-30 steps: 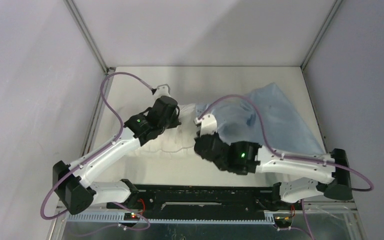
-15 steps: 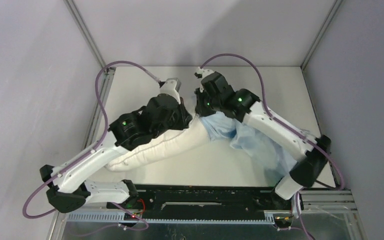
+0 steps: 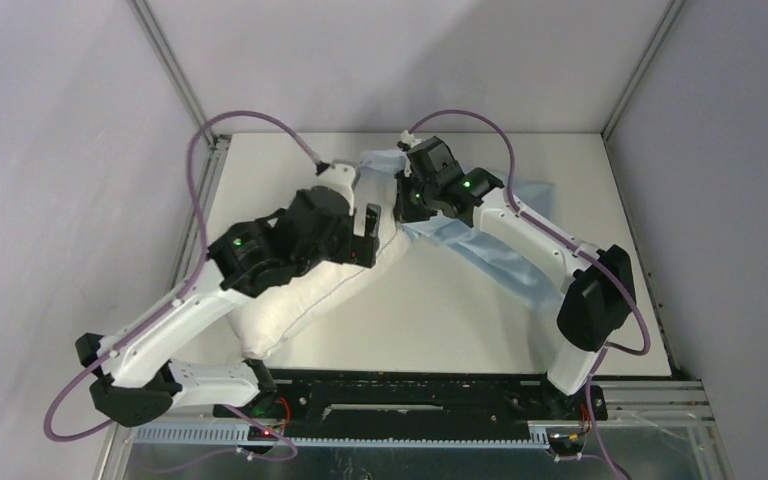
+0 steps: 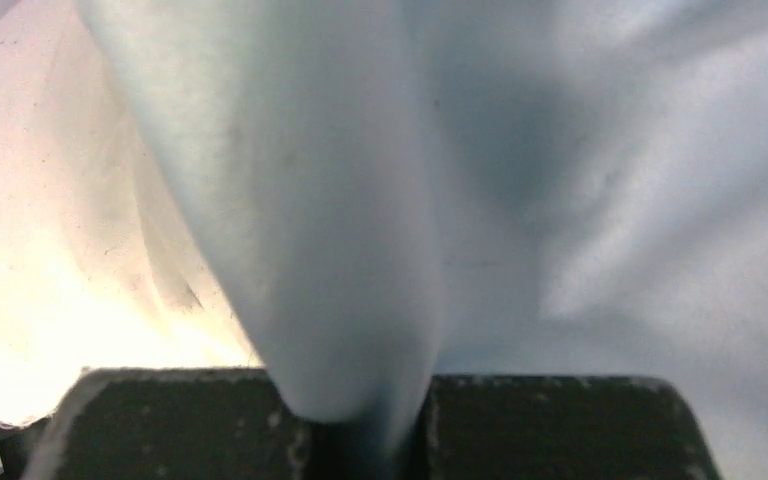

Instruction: Put the pillow into the pillowcase

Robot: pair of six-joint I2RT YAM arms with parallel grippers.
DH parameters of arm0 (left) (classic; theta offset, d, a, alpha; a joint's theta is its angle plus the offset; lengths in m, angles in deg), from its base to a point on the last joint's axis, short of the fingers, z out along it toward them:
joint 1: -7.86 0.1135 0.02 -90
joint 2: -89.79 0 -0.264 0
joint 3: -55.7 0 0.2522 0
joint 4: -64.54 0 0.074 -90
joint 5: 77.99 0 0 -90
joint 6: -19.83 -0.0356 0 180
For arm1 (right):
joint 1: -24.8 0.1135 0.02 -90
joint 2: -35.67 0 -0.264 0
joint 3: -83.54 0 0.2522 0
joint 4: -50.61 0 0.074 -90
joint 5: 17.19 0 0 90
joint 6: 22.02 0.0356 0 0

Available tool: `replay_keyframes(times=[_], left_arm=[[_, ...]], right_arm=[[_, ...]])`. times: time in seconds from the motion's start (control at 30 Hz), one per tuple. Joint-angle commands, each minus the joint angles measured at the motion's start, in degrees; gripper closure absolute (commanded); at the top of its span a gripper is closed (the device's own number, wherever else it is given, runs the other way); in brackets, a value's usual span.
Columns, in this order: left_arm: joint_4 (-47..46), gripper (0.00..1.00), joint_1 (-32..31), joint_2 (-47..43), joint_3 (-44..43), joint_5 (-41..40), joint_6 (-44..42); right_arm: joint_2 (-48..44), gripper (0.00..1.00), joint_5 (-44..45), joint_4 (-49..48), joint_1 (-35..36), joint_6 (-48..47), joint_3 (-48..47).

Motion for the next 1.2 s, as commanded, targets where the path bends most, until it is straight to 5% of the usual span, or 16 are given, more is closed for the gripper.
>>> replay_keyframes(times=[0.0, 0.2, 0.47, 0.53, 0.63, 0.73, 0.93, 1.07, 1.17], left_arm=[[0.61, 0.00, -0.13, 0.73, 10.12, -2.39, -3.66], [-6.08, 0.00, -2.76, 4.26, 19.81, -9.96, -4.00], [-1.40, 0.01, -5.95, 19.87, 15.07, -36.73, -4.71], [-0.01, 0.15, -5.93, 23.24, 13.64, -41.27, -5.01], [-1.13, 0.56, -5.77, 23.54, 11.68, -44.14, -7.88], [-3.48, 0.97, -5.81, 19.35, 8.16, -42.20, -12.47], [-9.08, 1.00, -12.37, 8.59, -5.16, -25.69, -23.58], [-2.91, 1.00, -15.04, 10.72, -21.45, -17.73, -18.64], [-1.99, 1.00, -13.14, 11.82, -22.91, -17.31, -13.24]], right_arm=[[-0.61, 1.00, -1.19, -1.33, -0.30, 0.28, -2.98], [0.80, 1.00, -1.58, -0.36, 0.16, 0.29, -4.08], [0.81, 1.00, -1.77, 0.16, 0.62, 0.66, -5.03], [0.53, 1.00, -1.63, 0.64, 0.68, 0.47, -5.47], [-0.55, 1.00, -1.04, 1.65, 0.70, -0.12, -5.64], [-2.28, 1.00, 0.04, 3.19, 0.63, -1.21, -6.05], [-6.92, 1.00, 3.14, 9.20, 0.91, -4.68, -12.69], [-6.21, 1.00, 4.08, 14.47, 2.49, -7.95, -22.05], [-3.65, 1.00, 4.31, 18.55, 4.39, -9.24, -29.37]])
